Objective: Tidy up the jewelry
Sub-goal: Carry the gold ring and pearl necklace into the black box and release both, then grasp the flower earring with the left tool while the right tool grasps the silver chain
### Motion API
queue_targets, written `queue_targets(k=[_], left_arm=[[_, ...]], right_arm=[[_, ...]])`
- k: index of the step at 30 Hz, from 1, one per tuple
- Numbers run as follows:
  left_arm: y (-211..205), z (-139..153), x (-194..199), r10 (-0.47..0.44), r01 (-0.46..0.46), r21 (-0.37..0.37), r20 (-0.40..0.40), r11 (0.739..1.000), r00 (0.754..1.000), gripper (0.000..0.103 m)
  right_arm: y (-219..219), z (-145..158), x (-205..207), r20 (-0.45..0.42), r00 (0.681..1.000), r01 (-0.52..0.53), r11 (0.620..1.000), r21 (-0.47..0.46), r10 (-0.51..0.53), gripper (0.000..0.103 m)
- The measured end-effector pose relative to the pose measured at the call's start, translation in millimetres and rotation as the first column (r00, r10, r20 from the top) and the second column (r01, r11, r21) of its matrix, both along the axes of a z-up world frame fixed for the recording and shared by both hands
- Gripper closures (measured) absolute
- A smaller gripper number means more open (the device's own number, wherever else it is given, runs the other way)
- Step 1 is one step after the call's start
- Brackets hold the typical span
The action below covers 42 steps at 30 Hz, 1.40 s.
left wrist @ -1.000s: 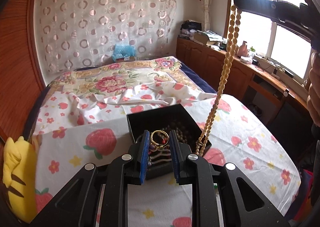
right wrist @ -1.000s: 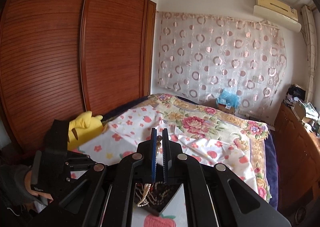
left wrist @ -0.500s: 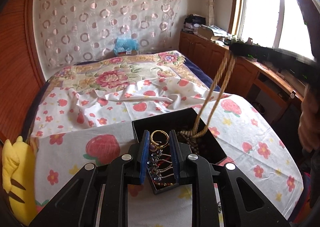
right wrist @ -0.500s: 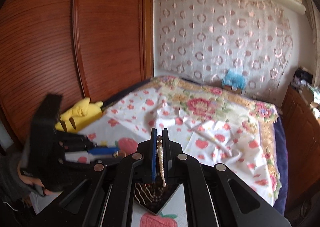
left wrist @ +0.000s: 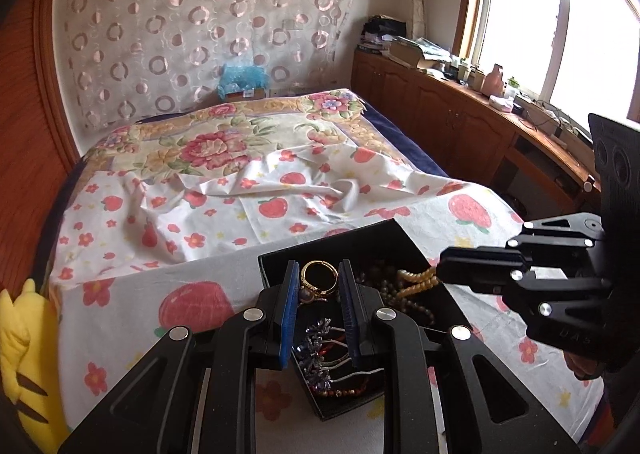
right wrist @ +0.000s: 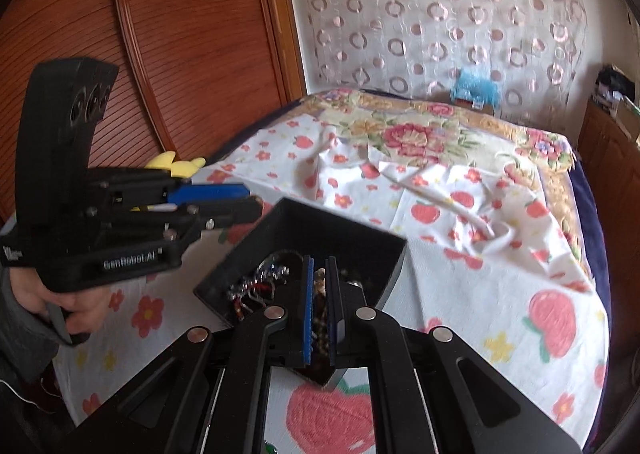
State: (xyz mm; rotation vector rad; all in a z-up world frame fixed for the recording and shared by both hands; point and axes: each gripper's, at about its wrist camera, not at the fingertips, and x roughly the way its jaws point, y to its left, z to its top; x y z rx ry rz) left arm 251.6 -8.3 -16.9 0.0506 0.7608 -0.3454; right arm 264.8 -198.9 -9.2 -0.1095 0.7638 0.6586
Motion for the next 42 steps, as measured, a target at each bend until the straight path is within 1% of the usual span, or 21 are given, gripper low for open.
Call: queue_targets(k=[6,8,10,11,17,19,20,21,23,27,32,35,40,42], left_arm=[[-2.0,-4.9,5.4,-0.009,0.009,0.001,-0.011,1.0,1.0,0.084],[-4.0,-5.3,5.2,-0.013,0.013,-0.003,-0.016,1.0,1.0,0.082],[-4.6,-4.5,3.7,-0.013,0.013,-0.003,-0.011,1.0,1.0,0.068],[-4.4,-4.3,3.4,-0.014,0.014,-0.005,-0.01,1.0,1.0,0.067],[-2.9,-3.2,-12.9,-0.015,0.015,-0.012,-0.015,1.0,1.0,0.065],[-3.2,-3.6,-22.9,-0.017,0.017,-0.005,-0.01,1.0,1.0,0.064],[-4.7,-4.4,-29.7,-0.02,0.02,0.002,-0.006,1.0,1.0,0.063],[-6.3,-5.2,-35.2,-0.022,0.022,0.01,-0.003,1.0,1.0,0.063],[-9.2,-7.1,-47.3,-0.028,0.028,0.025,0.0,0.999,1.0,0.063],[-7.7,-10.7,-65.3,-0.037,0.037,0.02,-0.012,0.999,0.999,0.063],[-7.6,-25.3,-79.4,-0.037,0.038,0.015,-0.056,0.999,0.998,0.063],[-6.1,-36.3,-83.1,-0.036,0.037,0.006,-0.089,0.999,0.995,0.063],[-9.7,-56.0,-89.1,-0.043,0.045,0.013,-0.14,0.999,0.989,0.063],[-10.4,-60.3,-91.2,-0.046,0.048,0.013,-0.152,0.999,0.987,0.063]], right_arm=[[-5.2,-7.6,-11.8,0.012,1.0,0.016,1.0,-0.014,-0.016,0.095],[-7.5,-9.7,-14.2,0.014,1.0,0.026,0.999,-0.021,-0.026,0.095],[-11.3,-11.8,-17.8,0.011,0.999,0.03,0.999,-0.024,-0.03,0.095],[-14.1,-13.2,-20.4,0.011,0.999,0.035,0.999,-0.029,-0.034,0.095],[-27.1,-19.7,-43.9,0.008,0.998,0.056,0.997,-0.048,-0.056,0.094],[-30.2,-22.5,-53.4,0.01,0.998,0.055,0.997,-0.059,-0.055,0.086],[-31.6,-23.0,-57.3,0.012,0.998,0.055,0.997,-0.063,-0.054,0.08],[-32.8,-23.7,-61.8,0.01,0.999,0.054,0.996,-0.065,-0.053,0.079],[-34.8,-28.4,-70.6,-0.003,0.999,0.047,0.997,-0.065,-0.047,0.079],[-32.3,-41.3,-84.9,-0.037,0.999,0.016,0.996,-0.088,-0.02,0.079],[-27.8,-60.8,-94.3,-0.08,0.997,-0.028,0.992,-0.122,0.019,0.079],[-21.8,-71.5,-98.5,-0.094,0.994,-0.061,0.985,-0.161,0.047,0.079],[-17.8,-79.1,-102.8,-0.106,0.992,-0.085,0.98,-0.181,0.066,0.079],[-16.8,-80.3,-105.9,-0.097,0.993,-0.088,0.976,-0.201,0.069,0.079]])
